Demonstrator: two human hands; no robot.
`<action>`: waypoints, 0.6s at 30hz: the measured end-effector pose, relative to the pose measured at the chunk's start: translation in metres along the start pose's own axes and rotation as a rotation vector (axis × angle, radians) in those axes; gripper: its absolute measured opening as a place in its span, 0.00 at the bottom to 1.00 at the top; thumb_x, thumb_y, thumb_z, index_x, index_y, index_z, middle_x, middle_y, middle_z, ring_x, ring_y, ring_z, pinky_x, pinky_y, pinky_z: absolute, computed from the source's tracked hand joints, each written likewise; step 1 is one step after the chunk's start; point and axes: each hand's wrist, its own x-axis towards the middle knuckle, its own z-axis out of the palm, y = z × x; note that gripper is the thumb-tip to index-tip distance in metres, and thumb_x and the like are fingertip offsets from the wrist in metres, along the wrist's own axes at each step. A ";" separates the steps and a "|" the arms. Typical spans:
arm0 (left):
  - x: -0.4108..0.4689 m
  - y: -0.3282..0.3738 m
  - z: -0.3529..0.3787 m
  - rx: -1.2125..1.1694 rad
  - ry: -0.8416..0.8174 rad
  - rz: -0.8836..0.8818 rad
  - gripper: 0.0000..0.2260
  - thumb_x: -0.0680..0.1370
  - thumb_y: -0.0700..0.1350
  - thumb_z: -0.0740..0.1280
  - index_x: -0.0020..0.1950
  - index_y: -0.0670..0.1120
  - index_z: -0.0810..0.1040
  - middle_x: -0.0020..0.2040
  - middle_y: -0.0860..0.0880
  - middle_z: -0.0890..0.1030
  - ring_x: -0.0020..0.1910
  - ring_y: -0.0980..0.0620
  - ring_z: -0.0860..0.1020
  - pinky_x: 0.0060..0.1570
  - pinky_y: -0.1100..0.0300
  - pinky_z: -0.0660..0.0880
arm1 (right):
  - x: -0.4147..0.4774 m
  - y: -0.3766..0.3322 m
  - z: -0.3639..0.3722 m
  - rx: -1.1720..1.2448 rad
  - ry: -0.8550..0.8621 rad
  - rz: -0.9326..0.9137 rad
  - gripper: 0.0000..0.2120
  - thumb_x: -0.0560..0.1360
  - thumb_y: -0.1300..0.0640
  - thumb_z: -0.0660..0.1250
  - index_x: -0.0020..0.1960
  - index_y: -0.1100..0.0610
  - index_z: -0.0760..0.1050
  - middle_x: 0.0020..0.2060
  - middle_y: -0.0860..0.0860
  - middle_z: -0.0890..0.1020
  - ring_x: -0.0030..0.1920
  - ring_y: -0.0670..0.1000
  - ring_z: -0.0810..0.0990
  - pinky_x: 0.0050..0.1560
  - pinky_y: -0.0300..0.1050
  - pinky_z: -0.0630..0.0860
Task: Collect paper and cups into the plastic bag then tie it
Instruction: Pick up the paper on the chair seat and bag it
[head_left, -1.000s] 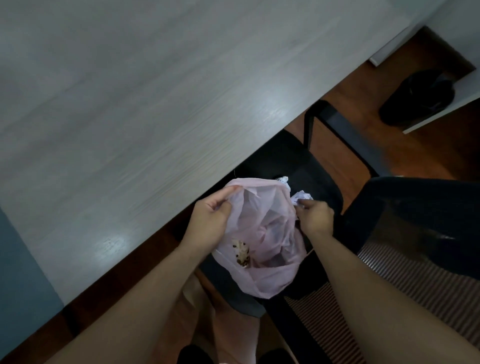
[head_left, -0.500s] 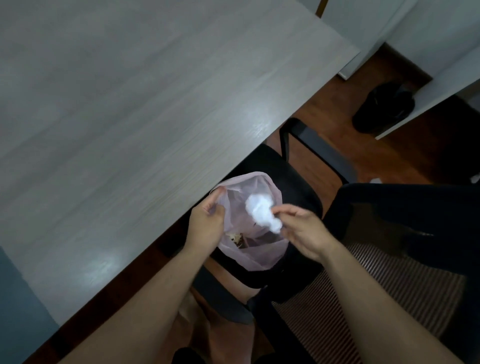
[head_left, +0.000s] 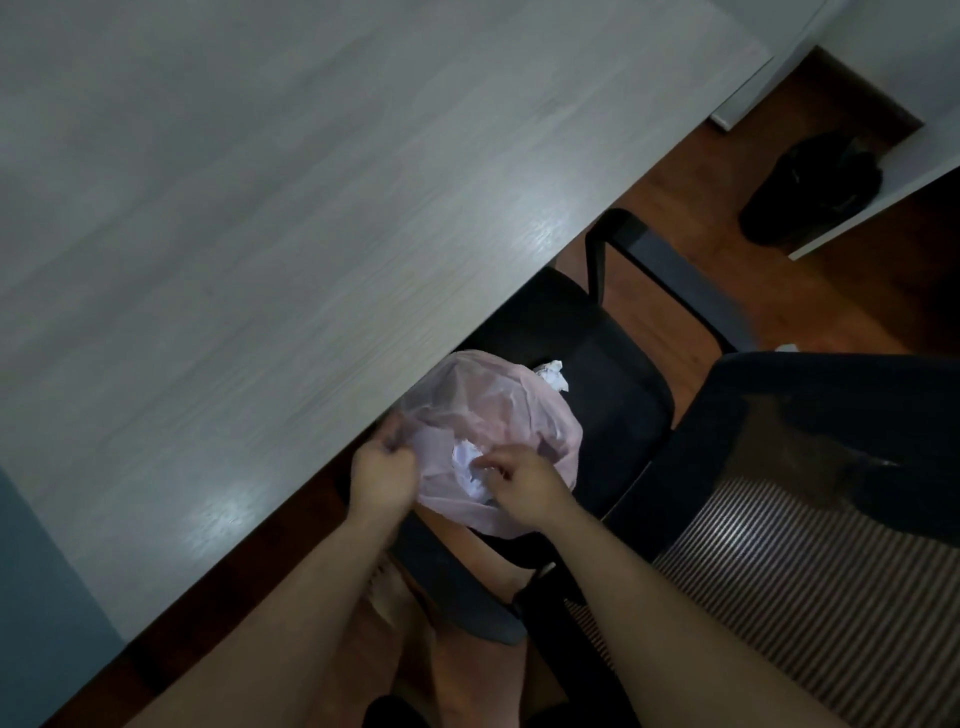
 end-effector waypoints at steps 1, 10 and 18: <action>0.001 0.000 0.001 -0.005 0.026 -0.024 0.22 0.82 0.26 0.57 0.76 0.33 0.73 0.70 0.40 0.79 0.72 0.42 0.76 0.74 0.51 0.70 | -0.001 -0.003 -0.007 -0.014 0.053 -0.017 0.12 0.84 0.60 0.67 0.59 0.56 0.89 0.58 0.46 0.87 0.53 0.41 0.83 0.54 0.25 0.74; 0.009 0.004 0.008 0.029 0.075 -0.092 0.10 0.86 0.37 0.62 0.47 0.38 0.78 0.41 0.45 0.77 0.59 0.36 0.81 0.48 0.56 0.71 | 0.033 0.007 -0.091 0.034 0.566 0.021 0.07 0.82 0.55 0.66 0.49 0.51 0.83 0.44 0.43 0.87 0.45 0.46 0.86 0.51 0.44 0.80; 0.022 -0.013 0.014 0.080 0.095 -0.027 0.13 0.84 0.38 0.63 0.39 0.41 0.74 0.35 0.49 0.74 0.35 0.50 0.72 0.41 0.57 0.69 | 0.108 0.025 -0.103 -0.214 0.370 0.031 0.15 0.85 0.59 0.64 0.70 0.53 0.78 0.68 0.59 0.74 0.57 0.58 0.82 0.63 0.55 0.80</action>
